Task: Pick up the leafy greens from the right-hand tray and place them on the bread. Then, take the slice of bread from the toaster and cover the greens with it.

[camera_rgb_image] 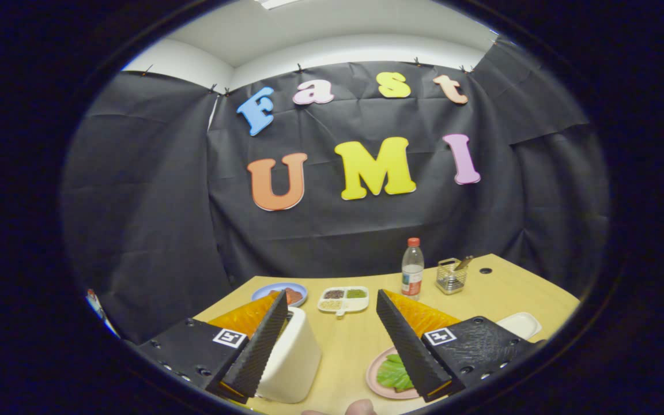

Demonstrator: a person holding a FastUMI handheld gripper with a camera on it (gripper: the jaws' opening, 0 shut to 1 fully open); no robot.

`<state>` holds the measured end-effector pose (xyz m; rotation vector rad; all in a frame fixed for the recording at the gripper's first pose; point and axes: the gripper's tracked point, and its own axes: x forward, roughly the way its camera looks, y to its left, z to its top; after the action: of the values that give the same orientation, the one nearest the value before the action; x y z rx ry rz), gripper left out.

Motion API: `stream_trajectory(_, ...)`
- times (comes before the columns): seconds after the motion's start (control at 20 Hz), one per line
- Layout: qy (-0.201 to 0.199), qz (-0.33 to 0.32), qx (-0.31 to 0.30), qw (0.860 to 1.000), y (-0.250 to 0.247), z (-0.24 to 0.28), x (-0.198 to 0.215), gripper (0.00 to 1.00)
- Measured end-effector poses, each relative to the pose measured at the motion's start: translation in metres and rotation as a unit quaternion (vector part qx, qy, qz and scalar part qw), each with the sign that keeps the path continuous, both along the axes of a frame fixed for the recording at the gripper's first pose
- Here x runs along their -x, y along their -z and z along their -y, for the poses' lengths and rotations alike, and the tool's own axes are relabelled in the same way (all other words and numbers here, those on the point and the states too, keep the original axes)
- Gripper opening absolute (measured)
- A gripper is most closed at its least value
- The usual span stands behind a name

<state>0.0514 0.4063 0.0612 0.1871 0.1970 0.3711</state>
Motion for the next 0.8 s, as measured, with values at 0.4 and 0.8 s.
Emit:
stream_trajectory(0.4,-0.002,-0.017,0.051,0.999,0.031,-0.078,-0.004,0.96)
stream_trajectory(0.8,-0.005,-0.072,0.080,0.994,0.073,-0.106,-0.021,0.75)
